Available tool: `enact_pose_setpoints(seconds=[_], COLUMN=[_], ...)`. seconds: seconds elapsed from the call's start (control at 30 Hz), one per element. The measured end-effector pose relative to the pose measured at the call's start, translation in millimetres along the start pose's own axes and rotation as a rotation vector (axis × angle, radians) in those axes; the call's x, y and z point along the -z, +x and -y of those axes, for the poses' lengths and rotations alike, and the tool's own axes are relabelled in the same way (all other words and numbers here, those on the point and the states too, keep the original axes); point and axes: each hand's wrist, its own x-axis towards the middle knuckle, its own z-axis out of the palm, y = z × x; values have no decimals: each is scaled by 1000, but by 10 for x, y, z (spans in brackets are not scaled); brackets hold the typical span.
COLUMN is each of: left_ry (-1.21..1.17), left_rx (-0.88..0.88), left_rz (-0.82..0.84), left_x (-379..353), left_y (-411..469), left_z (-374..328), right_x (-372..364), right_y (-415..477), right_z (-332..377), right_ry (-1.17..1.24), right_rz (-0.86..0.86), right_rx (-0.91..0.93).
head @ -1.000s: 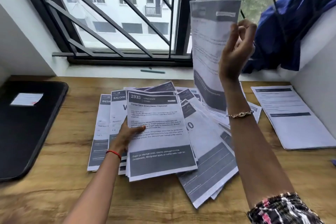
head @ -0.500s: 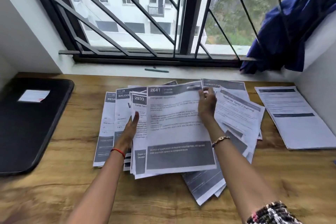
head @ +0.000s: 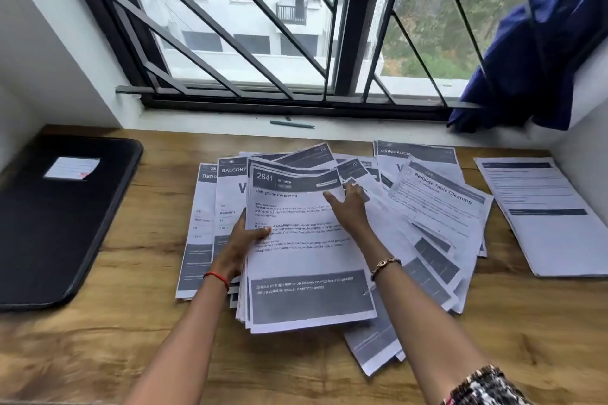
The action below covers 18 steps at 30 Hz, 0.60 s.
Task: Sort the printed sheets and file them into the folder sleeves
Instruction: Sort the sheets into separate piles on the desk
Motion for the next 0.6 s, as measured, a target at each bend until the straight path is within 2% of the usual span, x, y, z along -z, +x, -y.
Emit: enact_pose_setpoints(seconds=[0.1, 0.23, 0.3, 0.4, 0.5, 0.6], left_ry=[-87, -124, -94, -40, 12, 33], left_rx=[-10, -75, -133, -255, -439, -650], left_rz=[16, 45, 26, -37, -85, -101], left_x=[24, -3, -60, -166, -320, -447], left_y=[-11, -29, -23, -3, -11, -25], left_z=[-70, -279, -409, -605, -813, -962], right_x=[50, 181, 269, 409, 535, 637], right_y=[63, 68, 35, -49, -131, -223], right_z=[-37, 18, 145, 454, 760, 940], right_ry=[-19, 462, 511, 568, 640, 737], right_rz=[25, 178, 196, 103, -15, -43], right_rx=[-38, -84, -16, 126, 271, 405])
